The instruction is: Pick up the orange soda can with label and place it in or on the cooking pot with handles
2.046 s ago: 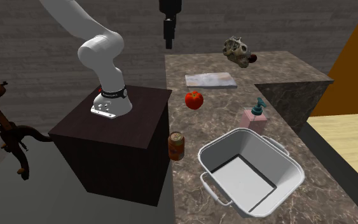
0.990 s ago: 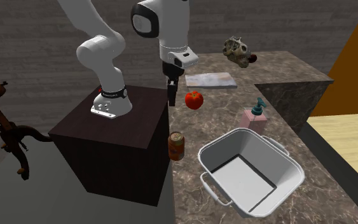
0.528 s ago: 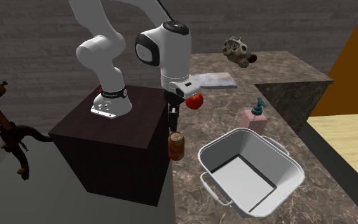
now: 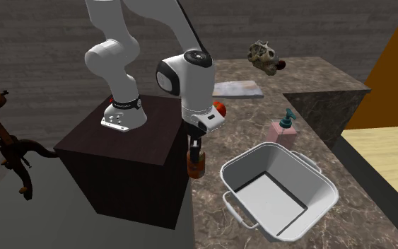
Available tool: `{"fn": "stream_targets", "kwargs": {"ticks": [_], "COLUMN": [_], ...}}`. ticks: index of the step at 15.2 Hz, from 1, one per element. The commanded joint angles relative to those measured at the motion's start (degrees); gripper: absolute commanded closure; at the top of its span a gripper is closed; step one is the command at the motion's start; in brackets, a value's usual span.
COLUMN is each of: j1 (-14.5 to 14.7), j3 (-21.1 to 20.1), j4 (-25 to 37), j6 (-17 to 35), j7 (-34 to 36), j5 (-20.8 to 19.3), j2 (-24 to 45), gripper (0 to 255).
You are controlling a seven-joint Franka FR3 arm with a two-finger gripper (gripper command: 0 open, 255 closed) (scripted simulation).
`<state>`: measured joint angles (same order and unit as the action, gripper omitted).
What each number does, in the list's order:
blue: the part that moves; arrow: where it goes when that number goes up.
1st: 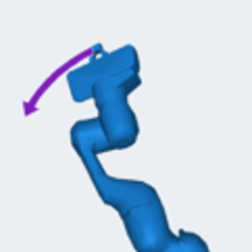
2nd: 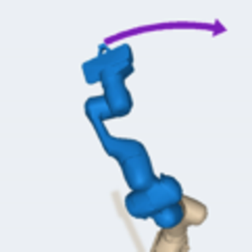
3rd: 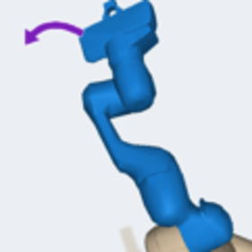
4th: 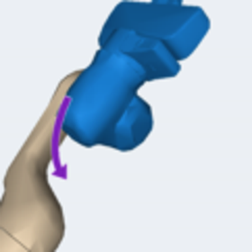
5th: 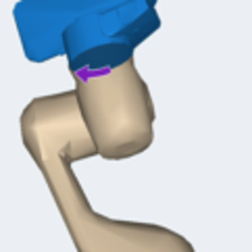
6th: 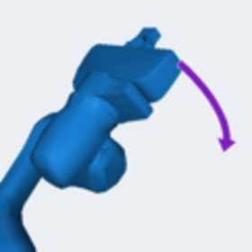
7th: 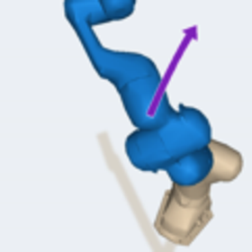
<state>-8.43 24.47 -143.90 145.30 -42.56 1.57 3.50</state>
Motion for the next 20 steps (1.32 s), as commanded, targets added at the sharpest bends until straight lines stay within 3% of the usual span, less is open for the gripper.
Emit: {"fn": "stream_targets", "kwargs": {"ticks": [1,3,11,12,20], "j1": [-0.05,-0.22,-0.27,-0.27,-0.26], "j3": [-0.21,-0.63,-0.67,-0.67,-0.67], "j4": [-0.15,-0.32,-0.33,-0.33,-0.32], "j6": [1.6,3.67,3.66,3.66,3.65], "j7": [-0.86,-2.12,-2.11,-2.11,-2.1], "j5": [1.22,2.98,2.96,2.96,2.95], "j2": [1.56,3.67,3.66,3.66,3.65], "gripper": [0,0,0,255,255]}}
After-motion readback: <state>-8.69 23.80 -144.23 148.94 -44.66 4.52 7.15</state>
